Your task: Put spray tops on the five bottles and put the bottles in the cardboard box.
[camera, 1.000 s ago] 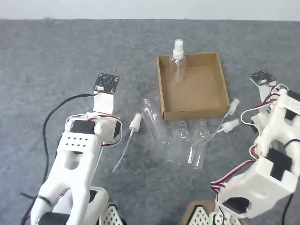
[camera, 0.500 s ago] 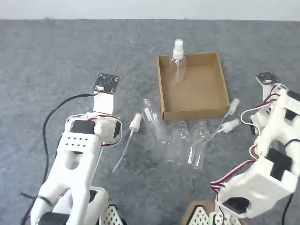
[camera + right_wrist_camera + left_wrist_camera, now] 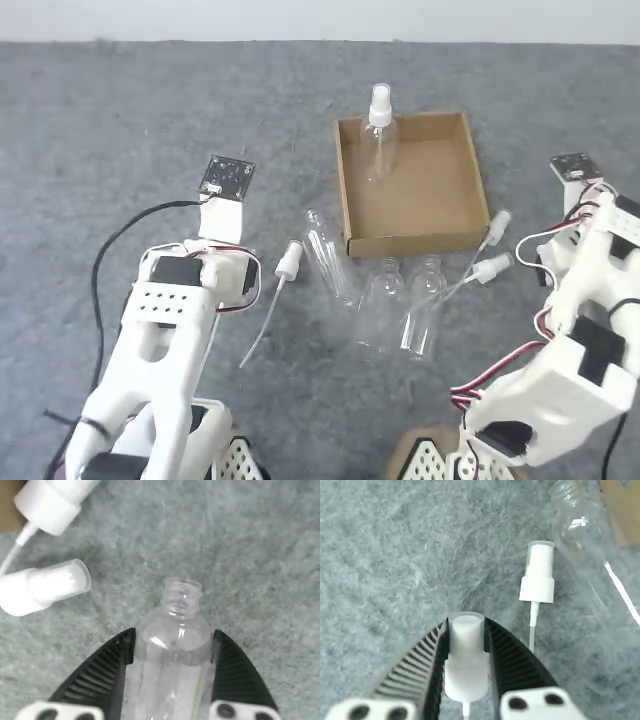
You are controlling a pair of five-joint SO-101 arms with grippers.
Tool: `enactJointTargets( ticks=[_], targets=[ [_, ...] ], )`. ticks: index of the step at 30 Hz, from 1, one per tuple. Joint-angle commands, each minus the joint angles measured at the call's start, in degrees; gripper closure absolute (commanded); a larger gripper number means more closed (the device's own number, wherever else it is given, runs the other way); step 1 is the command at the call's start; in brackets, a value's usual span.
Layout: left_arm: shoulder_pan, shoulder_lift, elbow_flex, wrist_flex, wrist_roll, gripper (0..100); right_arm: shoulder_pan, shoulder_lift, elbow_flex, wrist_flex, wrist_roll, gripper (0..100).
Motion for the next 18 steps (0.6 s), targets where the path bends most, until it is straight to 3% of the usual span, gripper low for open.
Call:
enactJointTargets(
  ticks=[1, 10, 16, 18],
  targets=[
    [0.26, -2.64, 0.13, -1.76, -0.44, 99, 0.75, 0.4, -0.44, -0.84, -0.26, 80.4],
    [0.26, -2.55, 0.13, -1.76, -0.44, 99, 0.75, 0.04, -0.44, -0.48, 0.97, 81.6],
    [-0.35, -3.08, -1.63, -1.67, -0.26, 99, 0.31, -2.51, -4.75, 2.59, 0.7, 98.9],
    [-0.35, -3.78, -3.74, -0.88, -0.18, 99, -0.4, -6.11, -8.53, 6.81, -0.7, 98.6]
  ],
)
